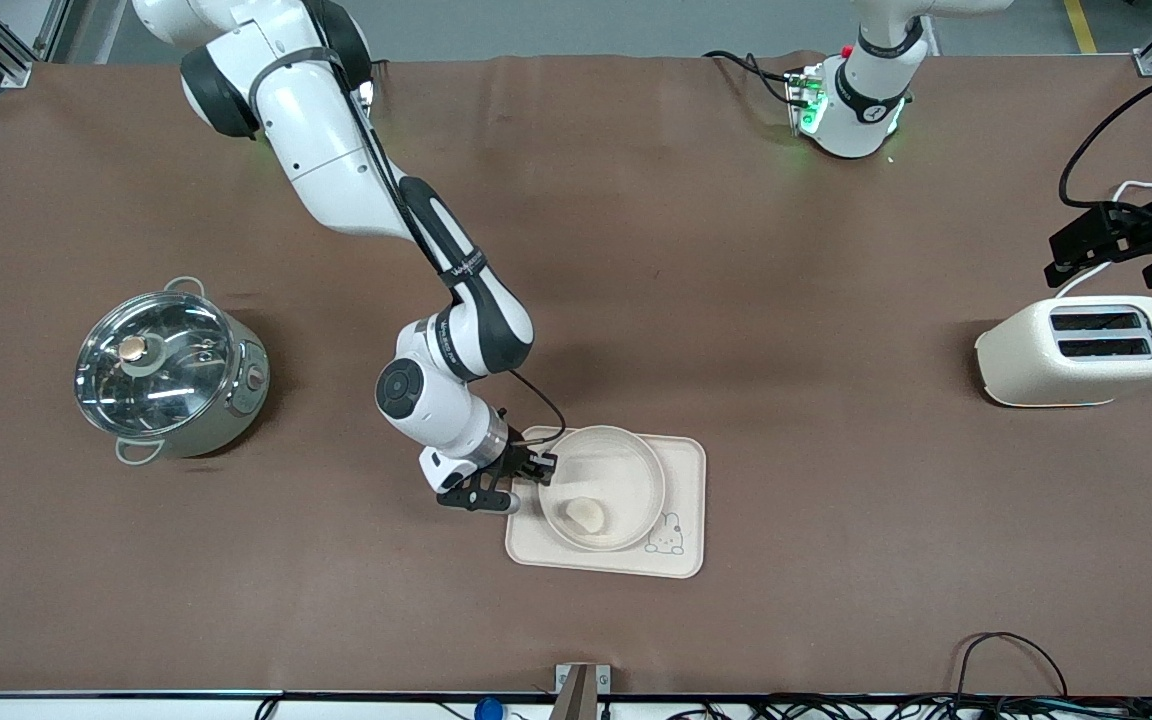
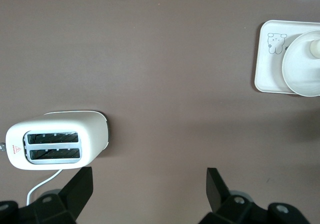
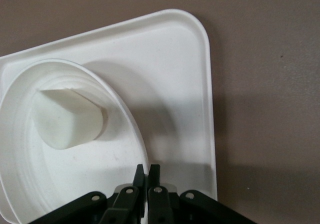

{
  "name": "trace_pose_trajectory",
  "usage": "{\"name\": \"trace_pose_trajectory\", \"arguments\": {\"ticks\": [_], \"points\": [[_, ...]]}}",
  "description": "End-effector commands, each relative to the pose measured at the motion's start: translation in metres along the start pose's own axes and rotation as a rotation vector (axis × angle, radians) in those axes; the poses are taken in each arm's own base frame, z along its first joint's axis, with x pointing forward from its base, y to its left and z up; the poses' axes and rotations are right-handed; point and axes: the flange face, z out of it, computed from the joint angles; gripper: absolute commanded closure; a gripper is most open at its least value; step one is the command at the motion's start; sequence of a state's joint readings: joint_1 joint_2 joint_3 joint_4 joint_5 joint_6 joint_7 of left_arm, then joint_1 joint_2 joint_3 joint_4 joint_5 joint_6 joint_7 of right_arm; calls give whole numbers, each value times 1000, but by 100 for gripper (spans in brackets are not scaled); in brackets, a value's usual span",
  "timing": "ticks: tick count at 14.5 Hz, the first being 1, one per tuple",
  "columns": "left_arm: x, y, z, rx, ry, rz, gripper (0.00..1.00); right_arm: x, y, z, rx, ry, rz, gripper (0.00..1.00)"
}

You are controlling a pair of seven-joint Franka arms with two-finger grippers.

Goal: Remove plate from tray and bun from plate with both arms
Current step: 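Lift the plate with the bun off the tray with the right gripper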

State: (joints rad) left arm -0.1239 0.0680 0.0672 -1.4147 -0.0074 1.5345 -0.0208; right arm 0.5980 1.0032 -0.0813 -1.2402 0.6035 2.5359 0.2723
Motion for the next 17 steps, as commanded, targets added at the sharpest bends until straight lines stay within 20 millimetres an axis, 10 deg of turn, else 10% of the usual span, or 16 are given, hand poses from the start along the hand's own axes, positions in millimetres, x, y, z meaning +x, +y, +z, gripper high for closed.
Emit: {"name": "trace_pose_trajectory", "arguments": {"ticks": [1, 4, 10, 17], "points": [[2, -2, -3, -19, 8, 9, 0, -1, 9, -8, -13, -8, -12, 100], [2, -2, -2, -19, 6, 9, 0, -14, -1, -45, -3, -19, -23, 100], [2, -2, -3, -19, 8, 9, 0, -102, -5, -66, -4, -101, -32, 100], [2, -2, -2, -19, 3, 9, 0, -174, -5, -39, -50, -209, -79, 100]]}}
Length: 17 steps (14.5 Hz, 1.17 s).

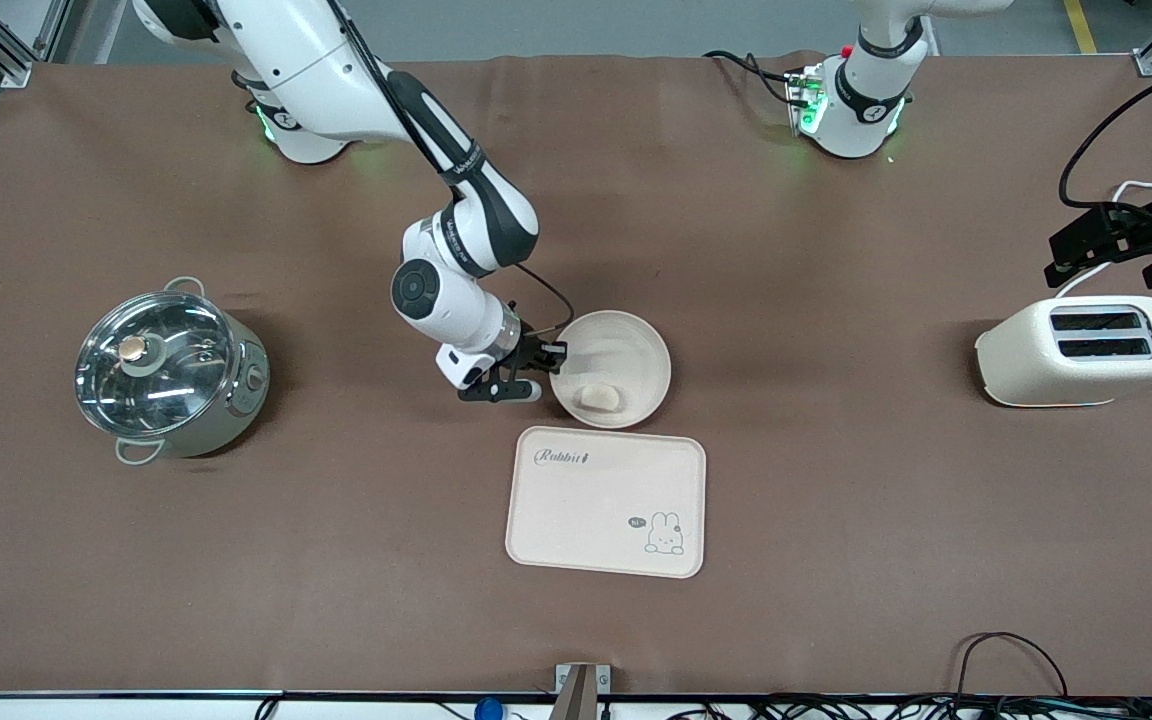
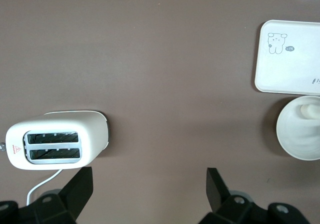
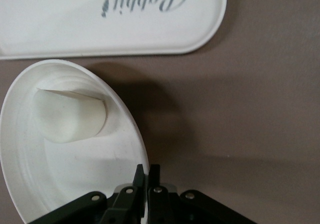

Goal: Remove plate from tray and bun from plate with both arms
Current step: 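Lower the plate onto the table beside the tray and open the right gripper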

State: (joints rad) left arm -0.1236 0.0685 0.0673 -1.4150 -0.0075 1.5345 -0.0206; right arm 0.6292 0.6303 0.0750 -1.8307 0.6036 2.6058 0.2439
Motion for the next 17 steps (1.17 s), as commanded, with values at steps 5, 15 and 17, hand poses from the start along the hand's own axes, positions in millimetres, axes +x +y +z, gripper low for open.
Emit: {"name": "trace_pose_trajectory", "arguments": {"ticks": [5, 15, 17], "points": [[1, -1, -1, -19, -2, 10, 0, -34, -9, 6, -7, 8, -27, 61], [-6, 112, 41, -105, -114, -32, 0, 29, 33, -138, 55, -68, 66, 0], [-1, 176, 78, -125, -145, 16, 0, 48, 61, -191, 72, -45, 108, 0]]}}
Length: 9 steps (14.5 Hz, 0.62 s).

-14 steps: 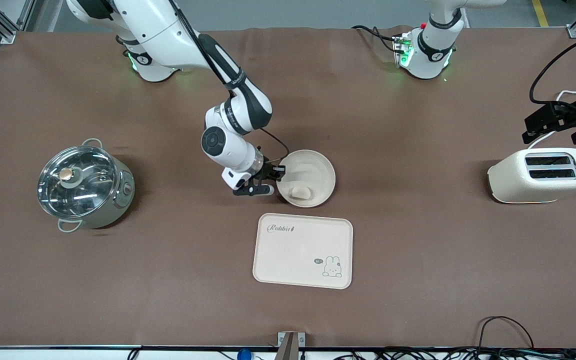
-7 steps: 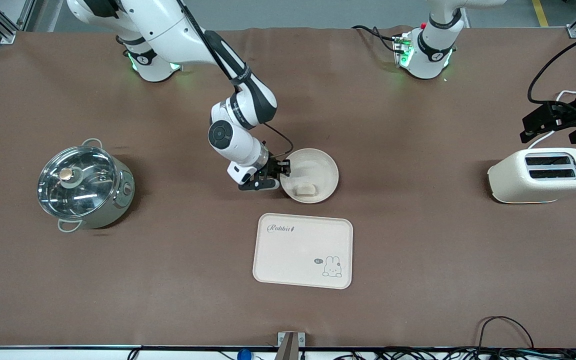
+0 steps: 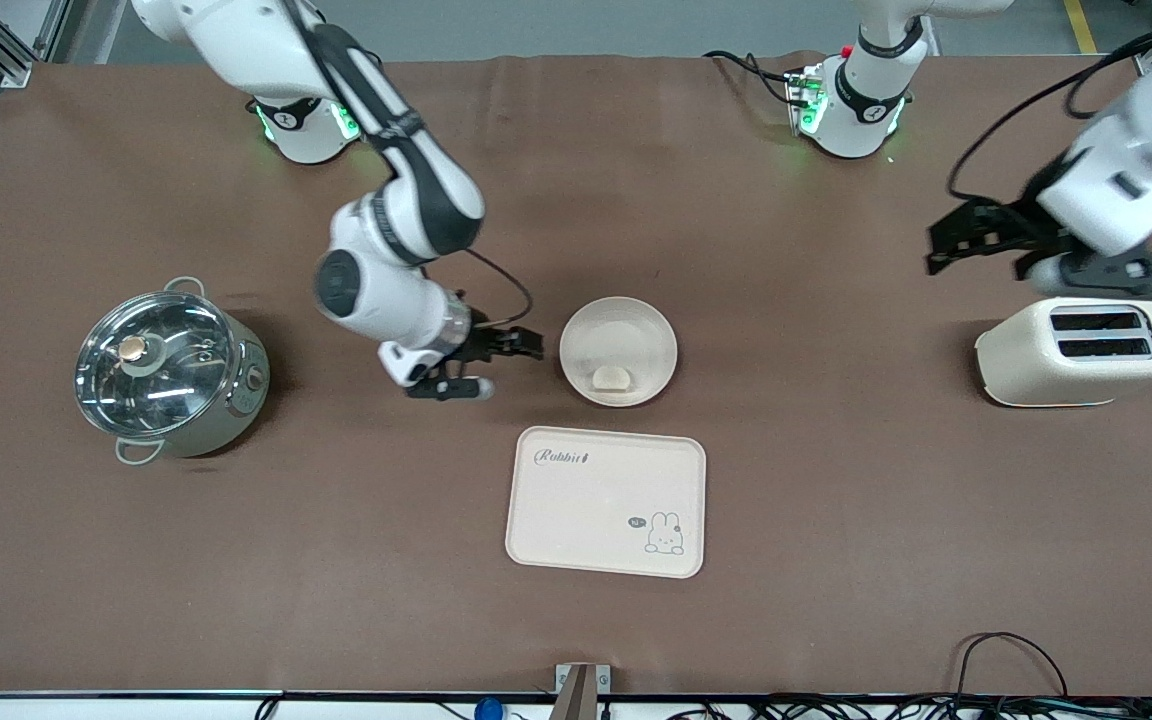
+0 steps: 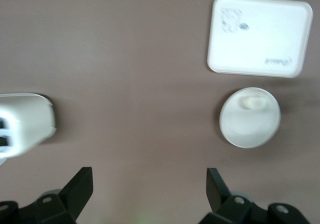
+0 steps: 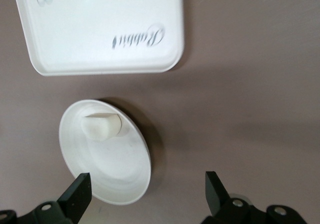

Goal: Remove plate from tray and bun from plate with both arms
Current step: 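Retract the right gripper while the left gripper reaches the bun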

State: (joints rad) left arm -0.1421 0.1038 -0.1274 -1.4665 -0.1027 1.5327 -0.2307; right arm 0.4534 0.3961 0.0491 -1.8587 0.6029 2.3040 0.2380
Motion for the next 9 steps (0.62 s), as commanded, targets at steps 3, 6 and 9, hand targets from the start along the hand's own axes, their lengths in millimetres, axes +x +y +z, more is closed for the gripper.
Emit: {"name": "trace_pose_trajectory", "arguments": {"ticks": [3, 6, 9], "points": [[26, 131, 118, -17, -36, -25, 0, 24, 42, -122, -138, 128, -68, 0], [40, 190, 204, 25, 29, -69, 0, 40, 81, -215, -312, 83, -60, 0], [47, 225, 280, 8, 59, -124, 0, 27, 108, -298, -387, 62, -132, 0]]}}
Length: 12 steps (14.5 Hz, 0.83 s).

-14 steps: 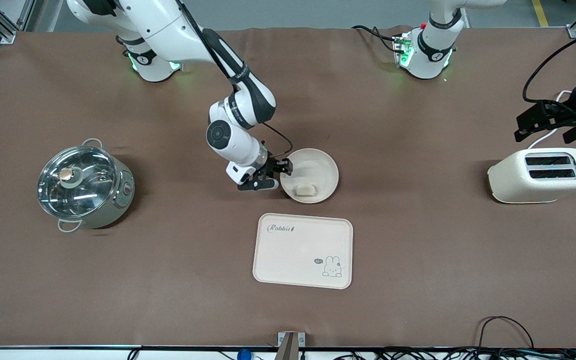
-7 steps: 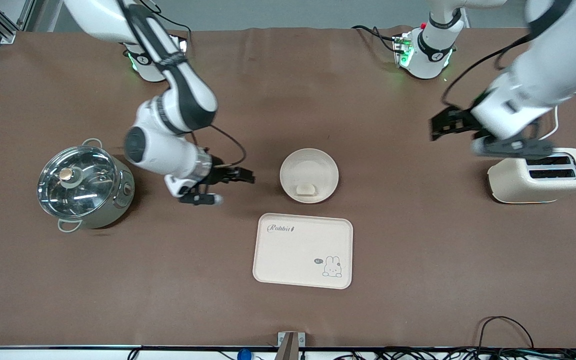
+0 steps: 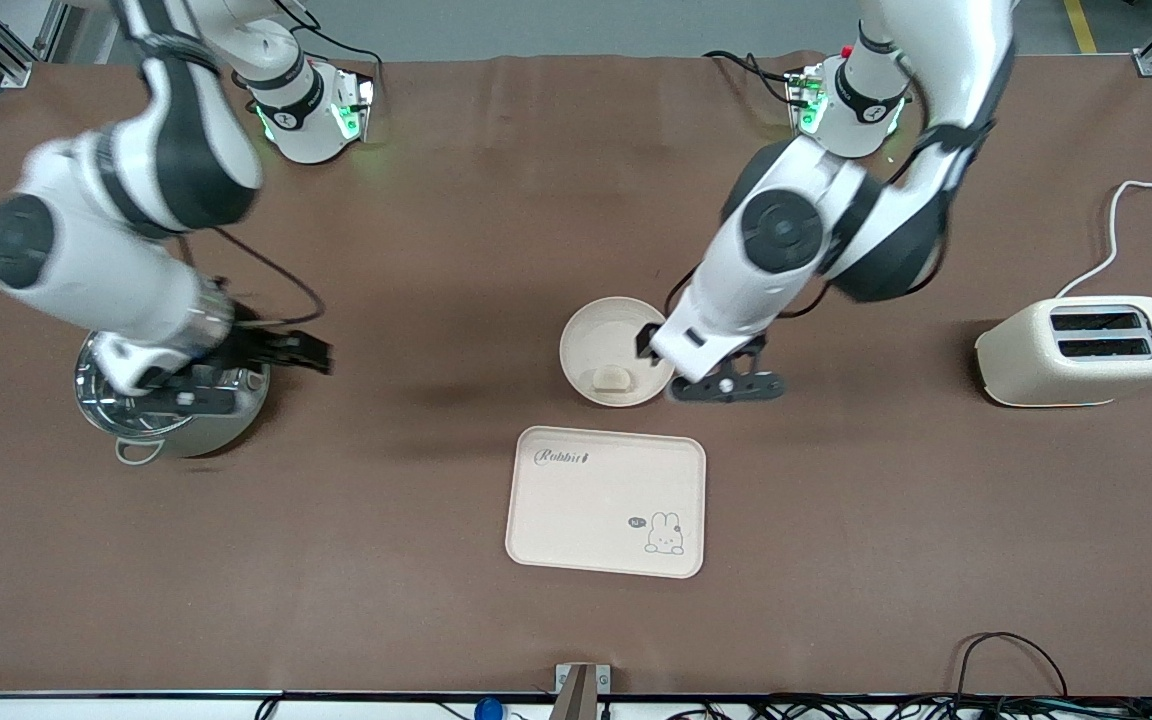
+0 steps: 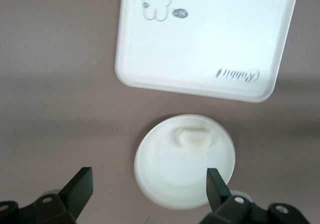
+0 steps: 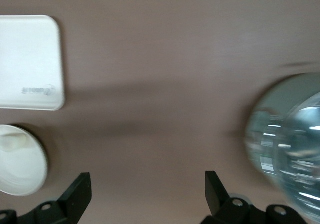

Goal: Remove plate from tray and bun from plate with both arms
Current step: 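Retract the right gripper while the left gripper reaches the bun, then grasp the white bun on the plate with the left gripper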

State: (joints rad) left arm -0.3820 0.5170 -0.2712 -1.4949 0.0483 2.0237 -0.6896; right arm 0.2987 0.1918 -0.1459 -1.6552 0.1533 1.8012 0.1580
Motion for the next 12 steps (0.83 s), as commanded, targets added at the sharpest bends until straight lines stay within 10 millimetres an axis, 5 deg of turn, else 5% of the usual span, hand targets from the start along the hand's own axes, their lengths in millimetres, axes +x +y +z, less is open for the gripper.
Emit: {"name": "trace_pose_trajectory", "arguments": {"ticks": [1, 5, 7, 10, 12], "points": [[0, 26, 53, 5, 21, -44, 0, -18, 42, -56, -45, 8, -42, 0], [-16, 48, 126, 3, 57, -59, 0, -49, 103, -116, -75, 45, -103, 0], [-19, 52, 144, -6, 56, -63, 0, -56, 118, -144, -125, 75, -87, 0], [-39, 55, 167, -6, 46, -57, 0, -76, 124, -191, -155, 82, -71, 0], [-51, 51, 186, -23, 50, -63, 0, -84, 121, -201, -159, 90, -70, 0]]}}
